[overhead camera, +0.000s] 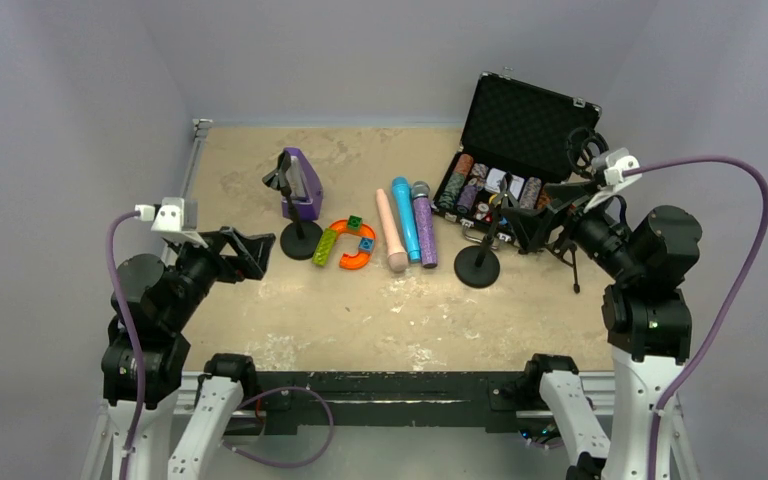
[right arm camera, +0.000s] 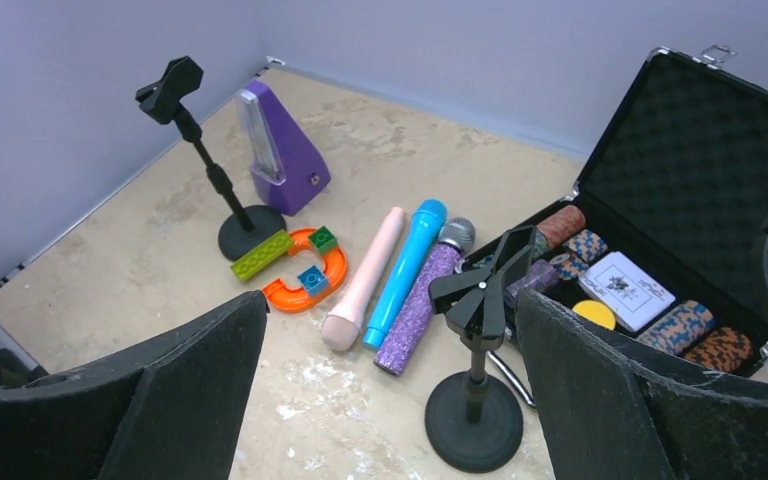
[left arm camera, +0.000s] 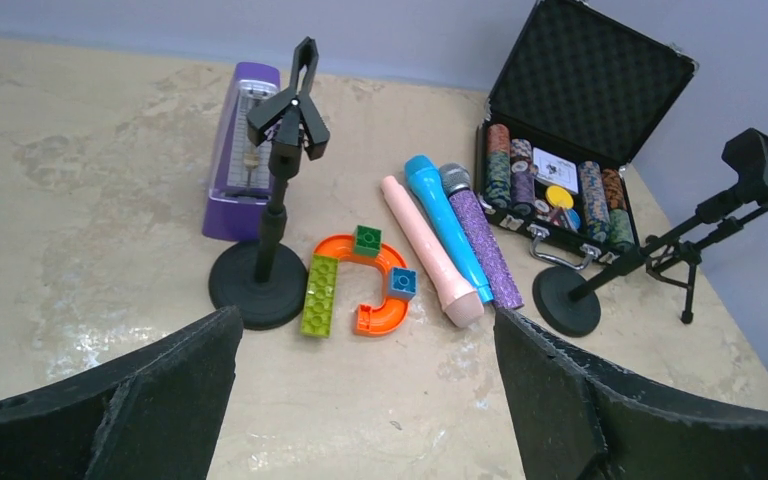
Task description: Attach the microphones to the stand
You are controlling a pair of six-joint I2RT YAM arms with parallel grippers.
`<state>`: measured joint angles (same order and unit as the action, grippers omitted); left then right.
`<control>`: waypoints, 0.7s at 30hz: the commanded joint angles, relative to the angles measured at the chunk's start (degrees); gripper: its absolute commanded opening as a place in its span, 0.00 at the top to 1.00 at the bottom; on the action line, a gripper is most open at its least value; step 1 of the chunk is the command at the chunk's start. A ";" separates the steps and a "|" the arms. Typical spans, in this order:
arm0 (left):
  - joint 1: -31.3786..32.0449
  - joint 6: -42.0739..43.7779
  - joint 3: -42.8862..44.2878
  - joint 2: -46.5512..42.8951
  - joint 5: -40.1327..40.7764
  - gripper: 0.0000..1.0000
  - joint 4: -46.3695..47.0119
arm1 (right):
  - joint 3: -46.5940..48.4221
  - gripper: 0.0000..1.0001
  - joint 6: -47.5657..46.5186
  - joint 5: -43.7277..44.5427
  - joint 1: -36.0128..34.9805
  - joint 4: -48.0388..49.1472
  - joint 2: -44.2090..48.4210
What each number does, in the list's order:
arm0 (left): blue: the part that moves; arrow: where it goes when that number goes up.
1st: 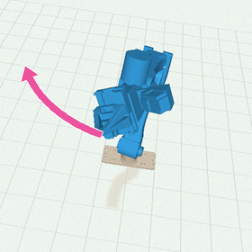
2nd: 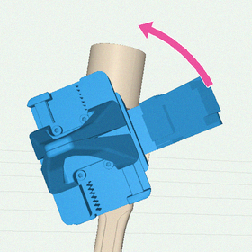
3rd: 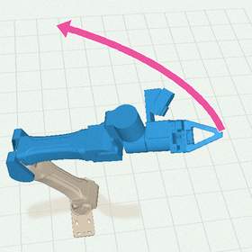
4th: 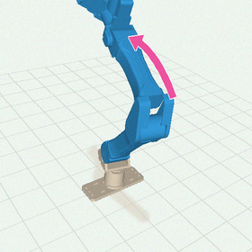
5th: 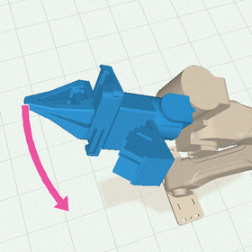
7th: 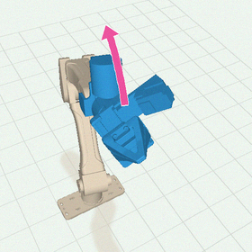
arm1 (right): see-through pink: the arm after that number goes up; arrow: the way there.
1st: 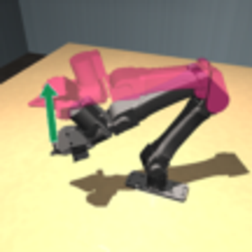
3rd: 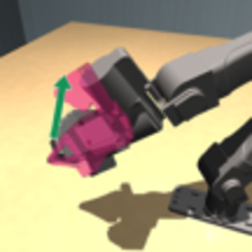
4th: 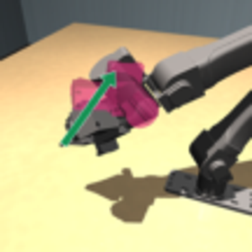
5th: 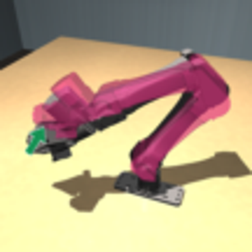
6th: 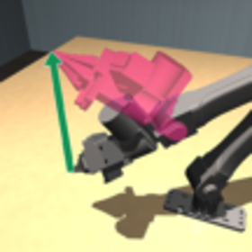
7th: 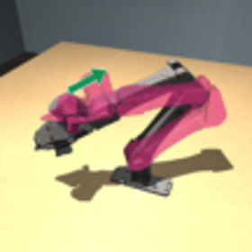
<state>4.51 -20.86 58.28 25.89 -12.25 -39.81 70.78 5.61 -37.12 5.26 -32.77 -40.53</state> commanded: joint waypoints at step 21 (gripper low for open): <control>-0.47 10.08 24.29 27.42 -1.09 0.01 -9.24 | 9.05 0.01 -46.03 -10.18 -24.02 -23.66 -10.03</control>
<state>4.49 -13.65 78.06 49.76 -14.59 -47.05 76.64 -32.97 -48.95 -13.54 -51.48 -47.42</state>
